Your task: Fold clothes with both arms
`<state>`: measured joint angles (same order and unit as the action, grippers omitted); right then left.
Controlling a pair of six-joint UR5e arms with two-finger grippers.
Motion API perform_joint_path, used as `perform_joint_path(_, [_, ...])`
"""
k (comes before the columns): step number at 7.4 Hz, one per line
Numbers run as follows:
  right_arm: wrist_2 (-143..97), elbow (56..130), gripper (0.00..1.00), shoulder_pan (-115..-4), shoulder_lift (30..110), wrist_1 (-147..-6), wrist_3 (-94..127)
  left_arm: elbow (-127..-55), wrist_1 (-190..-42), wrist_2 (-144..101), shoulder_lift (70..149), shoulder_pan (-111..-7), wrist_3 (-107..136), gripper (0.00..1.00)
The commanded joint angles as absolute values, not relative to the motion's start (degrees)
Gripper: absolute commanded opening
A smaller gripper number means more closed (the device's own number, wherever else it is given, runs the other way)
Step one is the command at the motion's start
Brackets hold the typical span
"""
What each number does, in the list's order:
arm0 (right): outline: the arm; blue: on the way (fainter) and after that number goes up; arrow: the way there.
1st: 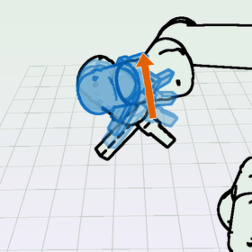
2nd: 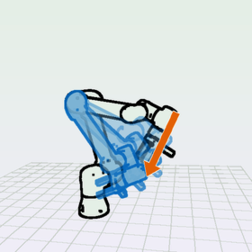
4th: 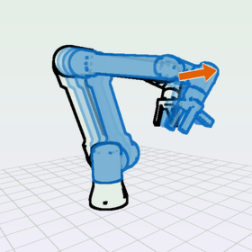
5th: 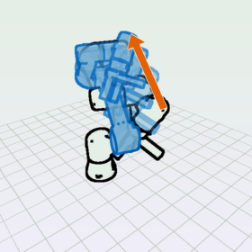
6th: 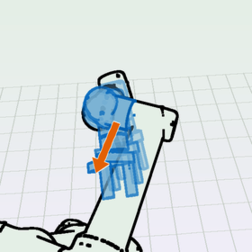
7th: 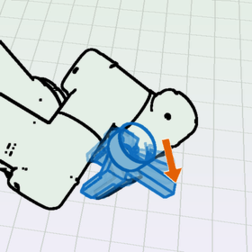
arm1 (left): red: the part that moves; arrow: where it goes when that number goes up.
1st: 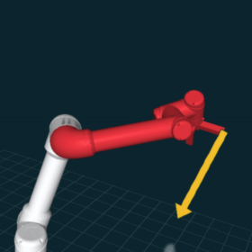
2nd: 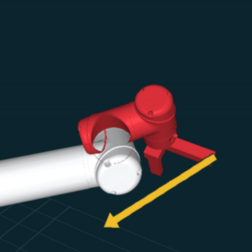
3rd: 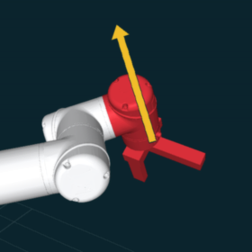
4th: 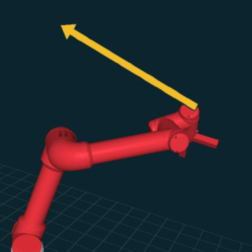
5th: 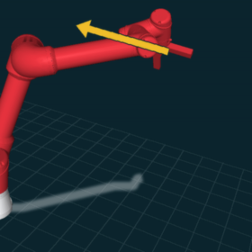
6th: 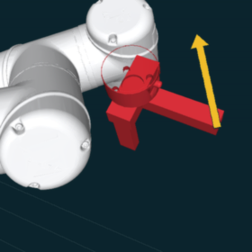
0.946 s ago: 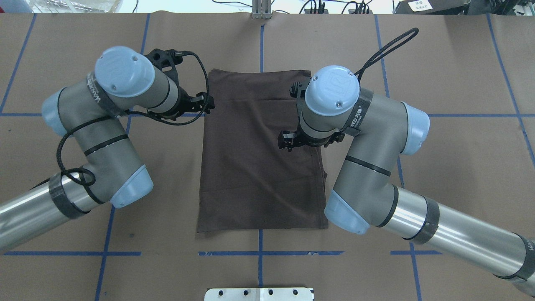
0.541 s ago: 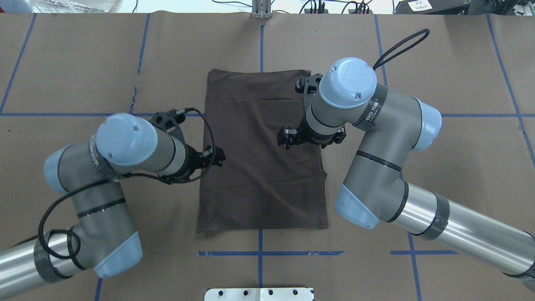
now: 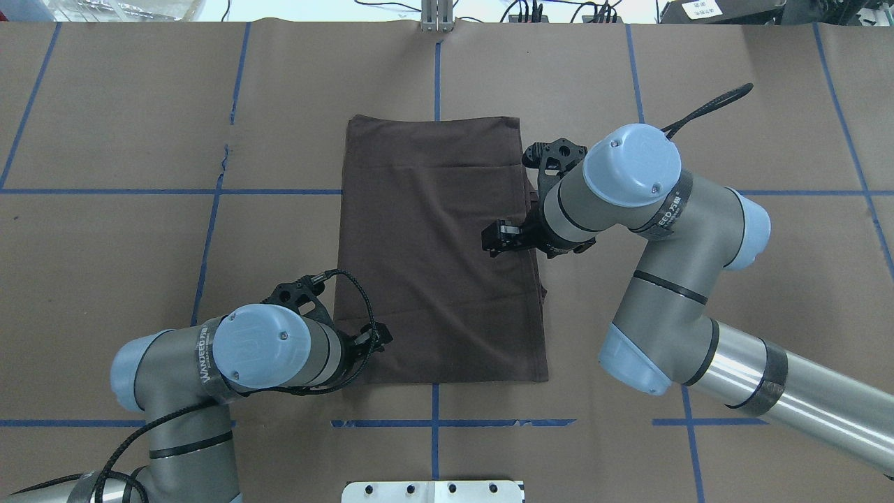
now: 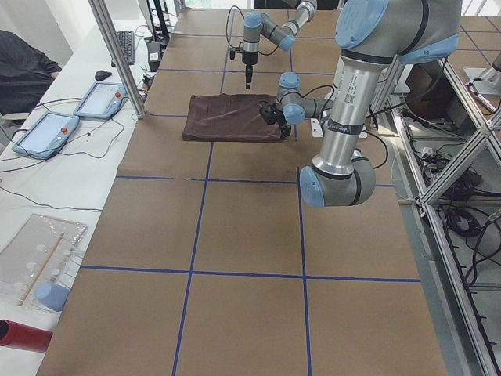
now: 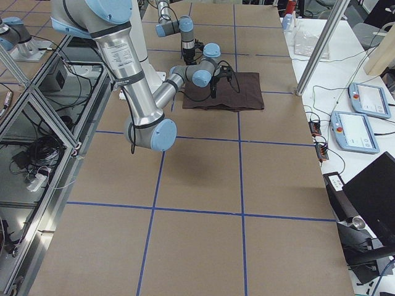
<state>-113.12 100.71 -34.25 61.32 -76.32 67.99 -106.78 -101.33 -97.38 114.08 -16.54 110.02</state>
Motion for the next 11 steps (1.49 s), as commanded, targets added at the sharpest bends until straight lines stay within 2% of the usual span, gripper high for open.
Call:
perform_joint_path(1, [-113.12,100.72,1.0,-34.19,61.17,-76.38,67.94,-107.93,-100.46,-97.21,112.33,-15.91,110.39,0.98])
perform_joint_path(3, [-113.12,100.9,1.0,-34.19,61.17,-76.46,67.94,-107.84,-100.28,-97.21,112.32,-14.86,110.48,0.97])
perform_joint_path(5, [-113.38,101.07,1.0,-34.19,61.26,-76.55,67.94,-107.58,-100.2,-97.29,112.32,-14.5,110.57,0.81])
perform_joint_path(8, [-113.38,101.07,1.0,-34.28,61.26,-76.55,67.94,-107.32,-100.2,-97.38,112.41,-14.59,110.48,0.7])
perform_joint_path(9, [-113.38,101.07,1.0,-34.45,61.35,-76.55,67.85,-107.4,-100.2,-97.38,112.5,-14.5,110.57,0.57])
perform_joint_path(10, [-113.47,101.07,1.0,-34.45,61.35,-76.47,67.85,-107.23,-100.2,-97.3,112.5,-14.5,110.57,0.24])
perform_joint_path(11, [-113.47,101.07,1.0,-34.45,61.35,-76.46,67.85,-107.23,-100.2,-97.29,112.41,-14.59,110.48,0.0])
